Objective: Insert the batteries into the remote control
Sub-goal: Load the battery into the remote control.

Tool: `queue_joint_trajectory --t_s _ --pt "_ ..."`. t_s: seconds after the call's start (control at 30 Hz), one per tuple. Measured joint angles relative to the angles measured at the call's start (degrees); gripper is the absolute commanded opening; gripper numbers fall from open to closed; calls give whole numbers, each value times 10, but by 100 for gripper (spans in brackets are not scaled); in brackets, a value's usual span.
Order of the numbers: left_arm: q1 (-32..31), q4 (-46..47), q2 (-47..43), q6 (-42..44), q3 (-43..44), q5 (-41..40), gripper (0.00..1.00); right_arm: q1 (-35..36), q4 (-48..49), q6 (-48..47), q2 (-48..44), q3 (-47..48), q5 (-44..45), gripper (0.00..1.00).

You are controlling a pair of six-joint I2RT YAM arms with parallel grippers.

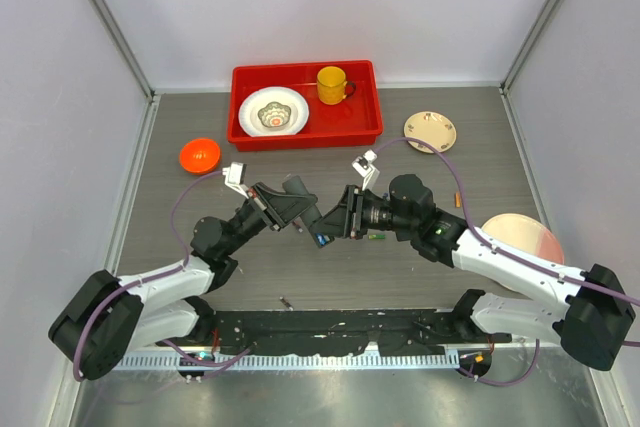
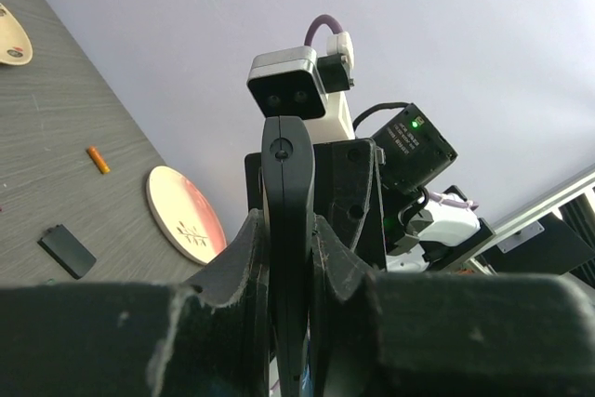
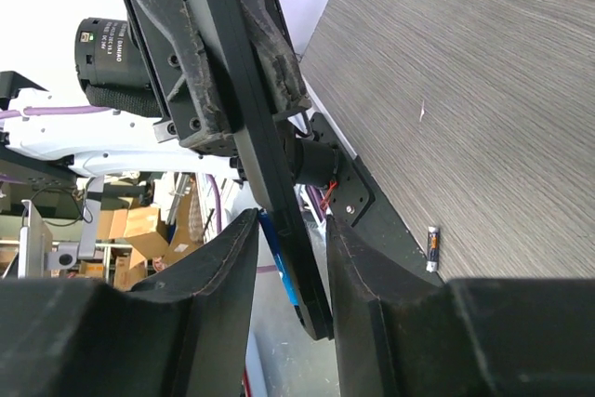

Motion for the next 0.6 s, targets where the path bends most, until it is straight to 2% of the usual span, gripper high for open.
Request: queue_joint_trajectory --t_s 0.37,0.43,0.47,0.5,0.6 --pt "-1 -2 -3 4 0 -9 0 0 1 -6 3 0 -4 34" --pt "-1 -2 -3 4 0 -9 0 0 2 -9 3 0 -5 39" --pt "-1 -2 -3 4 0 -9 0 0 2 -9 3 0 -5 46" --pt "-1 -2 -3 4 0 -9 0 0 2 -10 3 0 -5 56" --pt "-1 3 -4 3 0 -12 0 1 -7 -10 3 0 -3 70"
